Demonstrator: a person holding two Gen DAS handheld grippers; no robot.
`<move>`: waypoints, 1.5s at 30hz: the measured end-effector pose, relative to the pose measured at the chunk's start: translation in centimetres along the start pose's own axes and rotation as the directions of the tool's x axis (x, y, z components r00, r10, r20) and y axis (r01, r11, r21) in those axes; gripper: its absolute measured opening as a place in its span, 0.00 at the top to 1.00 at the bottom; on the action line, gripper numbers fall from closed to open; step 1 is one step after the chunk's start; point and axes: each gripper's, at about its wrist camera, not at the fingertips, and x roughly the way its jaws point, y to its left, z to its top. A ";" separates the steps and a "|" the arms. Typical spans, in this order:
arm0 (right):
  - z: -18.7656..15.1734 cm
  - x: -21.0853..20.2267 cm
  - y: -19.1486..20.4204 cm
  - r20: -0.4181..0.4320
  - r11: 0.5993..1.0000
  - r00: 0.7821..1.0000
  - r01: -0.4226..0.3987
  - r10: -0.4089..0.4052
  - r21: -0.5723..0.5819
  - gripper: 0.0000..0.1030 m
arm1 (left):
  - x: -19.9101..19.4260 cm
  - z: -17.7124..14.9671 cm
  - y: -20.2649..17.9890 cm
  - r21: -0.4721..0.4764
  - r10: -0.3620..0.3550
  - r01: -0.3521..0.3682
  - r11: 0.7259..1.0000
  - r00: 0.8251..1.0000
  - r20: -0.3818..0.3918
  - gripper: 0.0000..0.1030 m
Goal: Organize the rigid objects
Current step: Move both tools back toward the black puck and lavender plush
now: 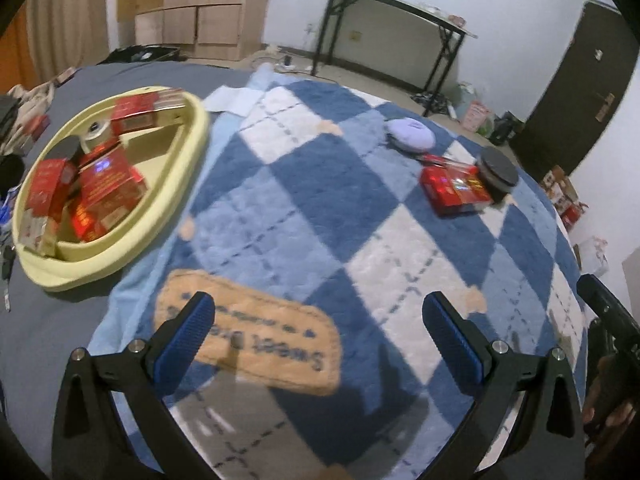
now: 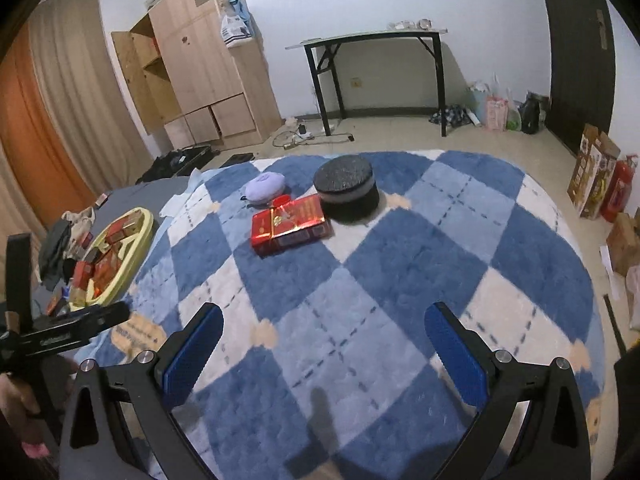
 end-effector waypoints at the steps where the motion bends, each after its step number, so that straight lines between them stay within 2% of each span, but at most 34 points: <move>1: 0.2 0.5 0.0 0.004 1.000 1.000 0.002 -0.002 -0.010 0.00 | -0.2 0.0 0.5 -0.026 0.006 -0.006 1.000 1.000 0.005 0.00; 3: 0.3 1.4 -0.1 -0.001 1.000 1.000 -0.001 0.001 -0.010 0.00 | -0.4 0.3 1.6 -0.080 0.010 -0.009 0.997 1.000 0.010 0.00; 6: 0.2 2.9 0.1 -0.016 1.000 1.000 -0.003 0.003 -0.016 0.00 | -0.5 0.5 2.2 -0.099 0.022 -0.020 0.995 1.000 0.020 0.00; 11: 0.0 4.1 1.0 -0.032 0.998 0.999 -0.002 0.000 -0.063 0.00 | -0.2 0.2 1.9 -0.090 0.026 -0.026 0.996 1.000 0.006 0.00; 22: -0.3 4.3 1.4 -0.033 0.998 0.999 -0.006 0.004 -0.068 0.00 | -0.4 0.0 0.5 -0.034 0.011 -0.011 0.999 1.000 0.013 0.00; 35: -0.5 4.9 1.2 -0.052 0.998 0.999 0.002 -0.005 -0.060 0.00 | -0.4 0.3 2.2 -0.099 0.032 -0.031 0.995 0.999 0.014 0.00; 45: -0.7 4.9 1.4 -0.058 0.998 0.998 0.006 -0.009 -0.064 0.00 | -0.4 0.1 2.2 -0.082 0.033 -0.033 0.996 0.999 0.008 0.00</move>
